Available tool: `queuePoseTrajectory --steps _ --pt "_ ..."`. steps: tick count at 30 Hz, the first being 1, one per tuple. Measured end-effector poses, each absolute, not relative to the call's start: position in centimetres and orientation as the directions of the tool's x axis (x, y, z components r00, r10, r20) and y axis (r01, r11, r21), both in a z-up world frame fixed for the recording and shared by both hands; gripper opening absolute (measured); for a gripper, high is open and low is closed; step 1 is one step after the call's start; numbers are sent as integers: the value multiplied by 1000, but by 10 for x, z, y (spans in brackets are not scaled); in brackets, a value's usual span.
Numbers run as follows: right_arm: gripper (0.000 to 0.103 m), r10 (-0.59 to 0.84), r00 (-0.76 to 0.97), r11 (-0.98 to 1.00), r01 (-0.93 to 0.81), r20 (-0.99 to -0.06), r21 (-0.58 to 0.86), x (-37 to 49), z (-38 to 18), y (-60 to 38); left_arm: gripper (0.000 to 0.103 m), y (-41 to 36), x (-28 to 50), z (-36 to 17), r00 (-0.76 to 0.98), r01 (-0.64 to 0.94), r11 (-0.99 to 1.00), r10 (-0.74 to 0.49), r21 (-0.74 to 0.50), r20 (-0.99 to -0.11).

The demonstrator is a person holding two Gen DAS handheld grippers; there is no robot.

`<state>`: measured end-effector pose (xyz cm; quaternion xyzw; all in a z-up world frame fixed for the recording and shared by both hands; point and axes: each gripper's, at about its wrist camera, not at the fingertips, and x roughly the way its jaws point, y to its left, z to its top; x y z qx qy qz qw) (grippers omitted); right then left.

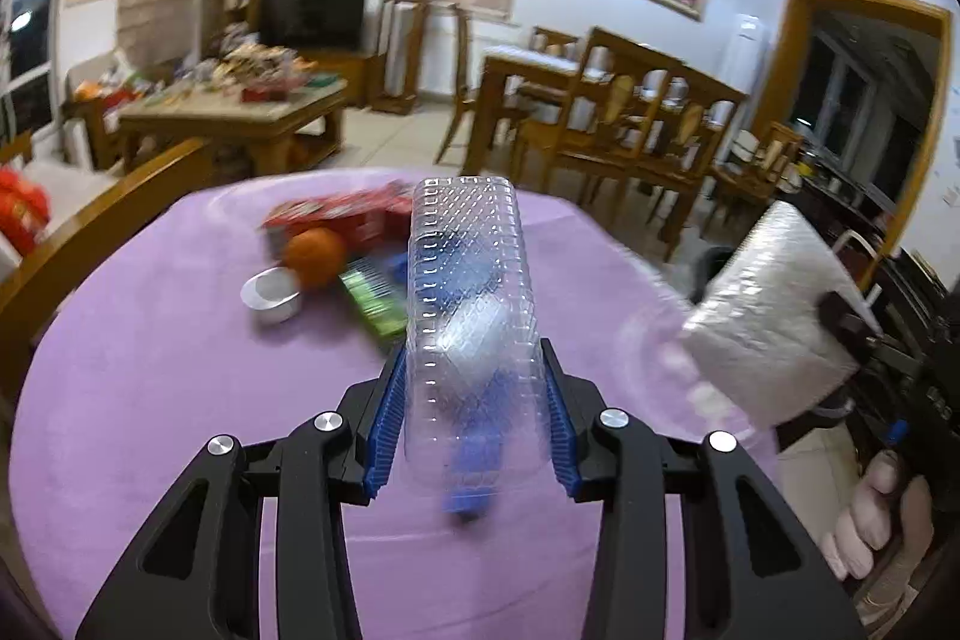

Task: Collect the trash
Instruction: 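Carry the plastic tray and foil pouch over the black bin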

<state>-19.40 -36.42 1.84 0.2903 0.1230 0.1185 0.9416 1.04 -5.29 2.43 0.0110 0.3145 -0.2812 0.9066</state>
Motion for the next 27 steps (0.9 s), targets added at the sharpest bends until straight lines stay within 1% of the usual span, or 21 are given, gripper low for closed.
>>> queuePoseTrajectory --steps 9,15,20,27 --pt "12 110 988 827 -29 -112 561 -235 33 -428 41 -138 -22 39 589 667 734 -626 -129 -511" --pt "12 -17 994 829 74 -106 555 -260 30 -469 41 -193 -36 36 527 748 652 -697 -122 -486" --pt "12 -115 987 813 160 -115 559 -279 21 -503 41 -239 -46 27 469 802 587 -733 -109 -492" --pt "12 -199 970 781 244 -142 575 -296 1 -538 41 -282 -51 13 404 842 527 -756 -113 -516"
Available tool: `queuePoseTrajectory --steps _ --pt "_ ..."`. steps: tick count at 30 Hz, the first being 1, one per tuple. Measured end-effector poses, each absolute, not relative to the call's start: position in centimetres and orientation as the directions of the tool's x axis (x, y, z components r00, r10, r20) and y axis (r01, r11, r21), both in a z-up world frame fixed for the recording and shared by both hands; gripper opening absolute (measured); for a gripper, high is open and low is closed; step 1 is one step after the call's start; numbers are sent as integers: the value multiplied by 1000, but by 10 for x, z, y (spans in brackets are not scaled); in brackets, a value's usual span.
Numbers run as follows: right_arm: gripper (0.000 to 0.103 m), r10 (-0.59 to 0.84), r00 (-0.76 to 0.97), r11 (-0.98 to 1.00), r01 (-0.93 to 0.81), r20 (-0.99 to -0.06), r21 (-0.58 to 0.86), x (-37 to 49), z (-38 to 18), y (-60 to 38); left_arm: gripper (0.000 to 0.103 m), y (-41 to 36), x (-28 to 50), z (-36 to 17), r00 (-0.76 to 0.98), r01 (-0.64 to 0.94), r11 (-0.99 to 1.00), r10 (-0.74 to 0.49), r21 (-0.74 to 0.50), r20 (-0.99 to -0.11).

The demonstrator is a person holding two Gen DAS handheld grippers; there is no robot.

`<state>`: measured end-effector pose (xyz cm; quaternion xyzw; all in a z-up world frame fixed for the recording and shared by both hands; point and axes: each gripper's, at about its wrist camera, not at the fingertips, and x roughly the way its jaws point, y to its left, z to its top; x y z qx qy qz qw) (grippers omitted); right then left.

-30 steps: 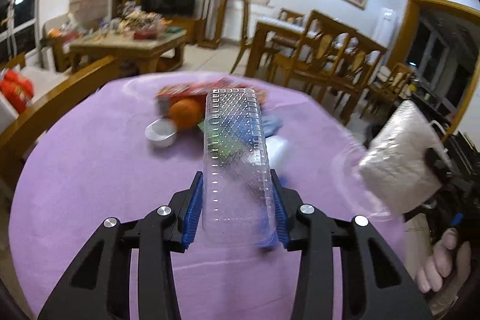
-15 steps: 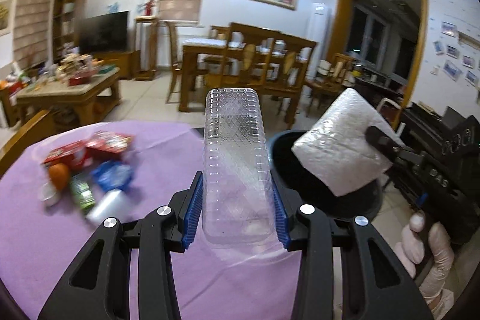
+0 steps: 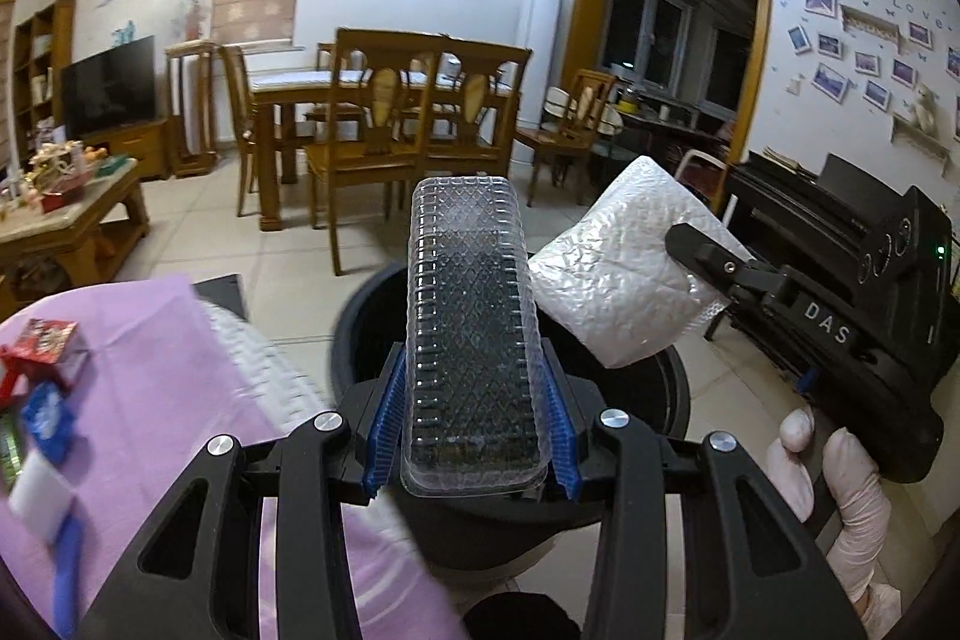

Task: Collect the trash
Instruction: 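Carry the plastic tray and foil pouch over the black bin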

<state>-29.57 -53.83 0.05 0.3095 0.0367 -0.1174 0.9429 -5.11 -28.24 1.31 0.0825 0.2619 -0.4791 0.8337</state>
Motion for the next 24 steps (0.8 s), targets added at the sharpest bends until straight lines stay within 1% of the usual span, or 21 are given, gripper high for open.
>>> queuePoseTrajectory --steps 9,21,24 --pt "12 -252 945 732 328 -209 597 -292 -34 -570 41 -321 -51 -8 340 864 488 -750 -126 -568" --pt "12 -266 931 710 365 -251 602 -277 -61 -581 41 -339 -44 -26 309 871 474 -729 -125 -611" --pt "12 -263 929 707 370 -261 603 -275 -67 -581 41 -341 -46 -24 309 875 469 -732 -120 -607"
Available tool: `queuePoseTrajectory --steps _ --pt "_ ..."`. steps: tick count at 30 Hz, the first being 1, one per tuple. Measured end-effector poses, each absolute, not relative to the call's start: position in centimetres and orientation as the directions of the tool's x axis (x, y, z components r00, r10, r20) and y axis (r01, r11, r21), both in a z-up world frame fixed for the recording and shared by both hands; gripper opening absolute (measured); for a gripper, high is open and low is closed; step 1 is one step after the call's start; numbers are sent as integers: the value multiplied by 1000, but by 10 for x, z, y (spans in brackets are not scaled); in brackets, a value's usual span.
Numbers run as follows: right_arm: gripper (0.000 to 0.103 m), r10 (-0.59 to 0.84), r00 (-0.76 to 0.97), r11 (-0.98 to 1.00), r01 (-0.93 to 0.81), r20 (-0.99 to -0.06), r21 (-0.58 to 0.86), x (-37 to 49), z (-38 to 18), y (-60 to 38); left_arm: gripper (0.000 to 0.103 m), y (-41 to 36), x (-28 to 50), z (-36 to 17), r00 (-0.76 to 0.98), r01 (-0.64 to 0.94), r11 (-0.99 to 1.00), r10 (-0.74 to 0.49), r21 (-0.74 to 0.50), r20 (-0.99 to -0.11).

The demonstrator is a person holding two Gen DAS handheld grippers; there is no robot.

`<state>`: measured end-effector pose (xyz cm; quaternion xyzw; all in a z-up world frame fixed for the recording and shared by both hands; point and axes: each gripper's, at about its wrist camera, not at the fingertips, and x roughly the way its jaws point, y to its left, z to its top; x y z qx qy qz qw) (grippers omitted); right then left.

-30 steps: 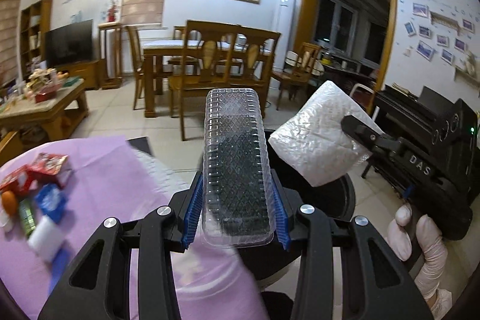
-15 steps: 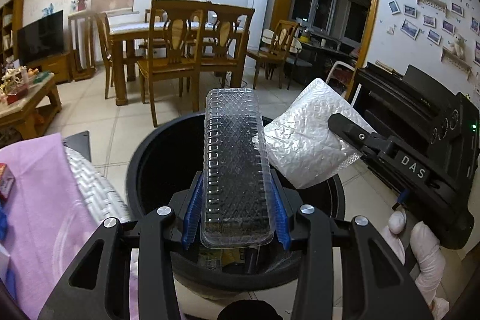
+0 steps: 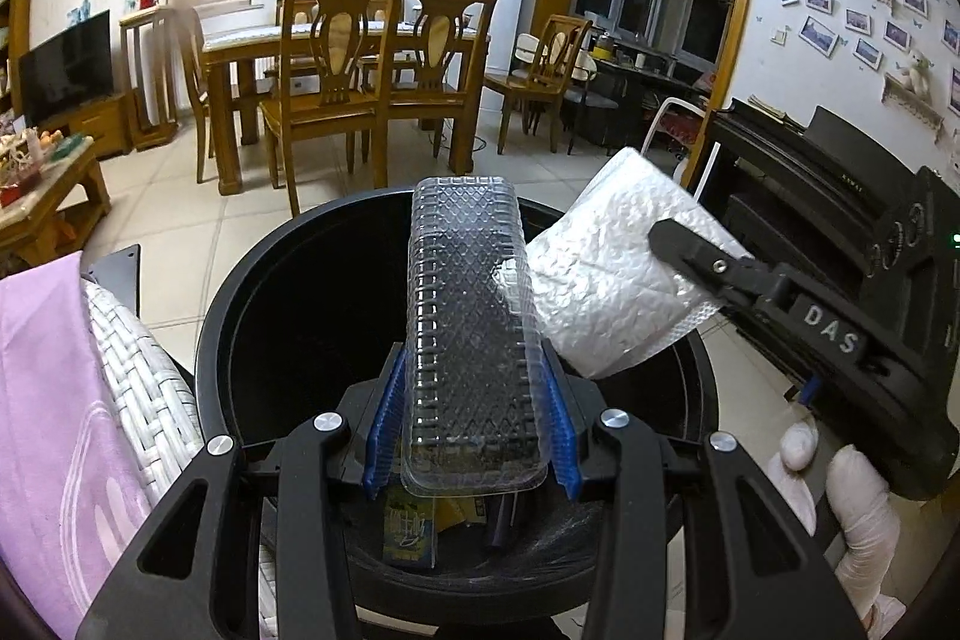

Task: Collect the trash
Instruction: 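Open the left tool over the bin while the right tool opens to drop the pouch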

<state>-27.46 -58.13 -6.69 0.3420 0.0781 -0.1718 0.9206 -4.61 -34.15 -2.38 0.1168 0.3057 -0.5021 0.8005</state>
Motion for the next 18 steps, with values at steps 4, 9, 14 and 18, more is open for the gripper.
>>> queuePoseTrajectory --steps 4,9,14,18 --pt "14 -263 928 708 371 -263 601 -271 -68 -578 43 -342 -46 -24 307 876 467 -731 -120 -609" --pt "23 -252 932 714 360 -260 600 -267 -70 -576 44 -346 -51 -24 309 885 456 -729 -98 -611" --pt "44 -277 934 716 356 -224 600 -275 -63 -573 67 -344 -52 -22 333 882 465 -730 -77 -596" --pt "66 -293 936 709 348 -194 613 -281 -61 -573 90 -338 -51 -17 365 872 485 -741 -72 -564"
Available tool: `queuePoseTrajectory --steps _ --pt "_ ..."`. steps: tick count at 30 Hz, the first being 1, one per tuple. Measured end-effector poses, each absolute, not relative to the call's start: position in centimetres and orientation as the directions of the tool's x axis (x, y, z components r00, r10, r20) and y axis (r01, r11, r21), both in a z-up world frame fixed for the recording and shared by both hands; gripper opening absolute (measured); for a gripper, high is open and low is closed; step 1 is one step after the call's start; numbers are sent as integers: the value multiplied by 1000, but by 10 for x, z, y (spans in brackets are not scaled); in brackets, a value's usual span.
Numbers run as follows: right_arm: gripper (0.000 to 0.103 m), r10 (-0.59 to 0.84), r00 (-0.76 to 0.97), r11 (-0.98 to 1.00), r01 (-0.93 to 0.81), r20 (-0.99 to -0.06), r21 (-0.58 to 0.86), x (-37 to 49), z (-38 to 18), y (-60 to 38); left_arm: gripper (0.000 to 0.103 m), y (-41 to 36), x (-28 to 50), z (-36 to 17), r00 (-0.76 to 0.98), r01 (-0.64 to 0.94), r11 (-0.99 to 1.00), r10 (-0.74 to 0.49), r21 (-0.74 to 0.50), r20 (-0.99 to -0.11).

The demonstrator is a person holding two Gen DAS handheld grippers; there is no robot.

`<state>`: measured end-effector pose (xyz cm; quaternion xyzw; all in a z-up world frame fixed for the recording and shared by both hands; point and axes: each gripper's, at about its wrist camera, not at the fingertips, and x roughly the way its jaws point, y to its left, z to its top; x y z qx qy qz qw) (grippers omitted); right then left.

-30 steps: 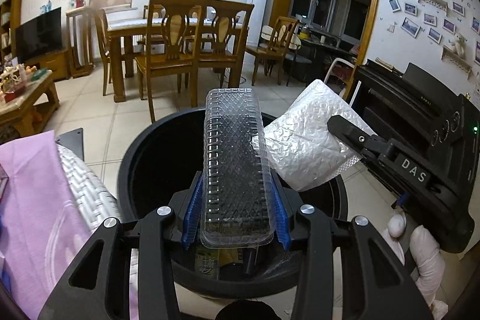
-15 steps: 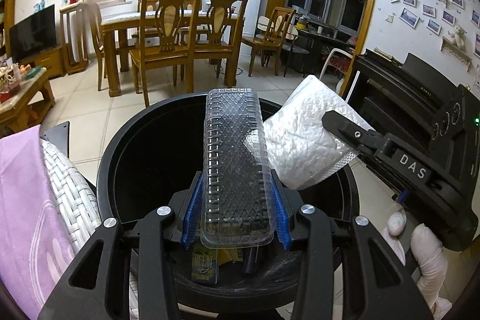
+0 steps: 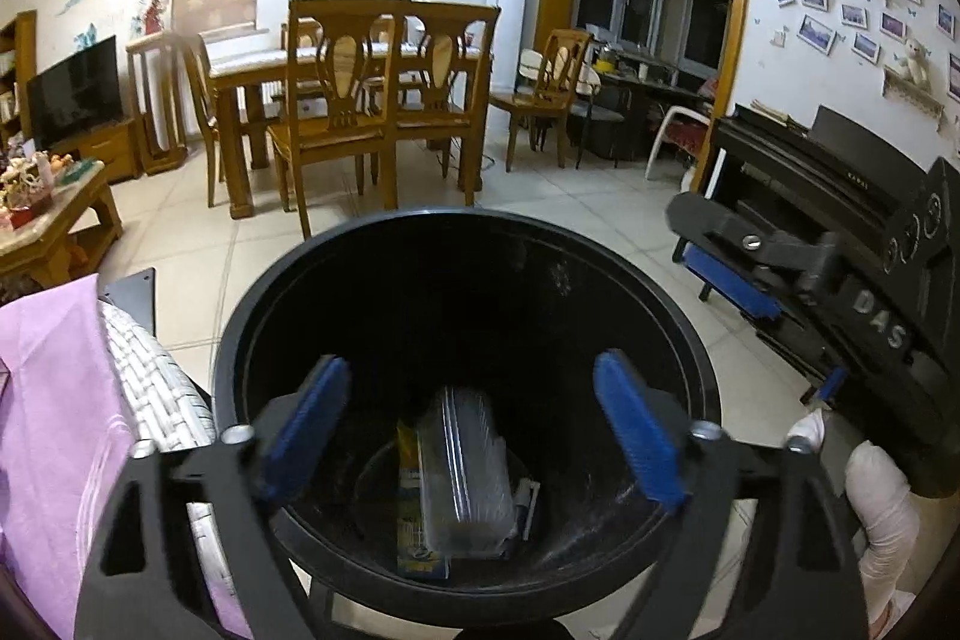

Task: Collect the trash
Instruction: 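Open the left tool over the bin while the right tool opens to drop the pouch, then grasp the white paper cup with the left tool while the right tool grasps the blue plastic strip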

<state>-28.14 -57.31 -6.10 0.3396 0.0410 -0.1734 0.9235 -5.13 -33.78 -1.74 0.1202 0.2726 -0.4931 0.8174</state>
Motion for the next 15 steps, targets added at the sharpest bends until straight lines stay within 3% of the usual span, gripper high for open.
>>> queuePoseTrajectory --steps 5,8,15 --pt "78 -303 935 692 349 -185 631 -285 -62 -573 98 -340 -52 -19 377 868 494 -730 -59 -570" --pt "86 -305 933 678 353 -189 645 -285 -64 -575 98 -341 -51 -20 377 868 494 -726 -55 -575" --pt "93 -286 935 665 351 -210 659 -281 -61 -575 98 -338 -49 -19 364 866 494 -730 -77 -579"
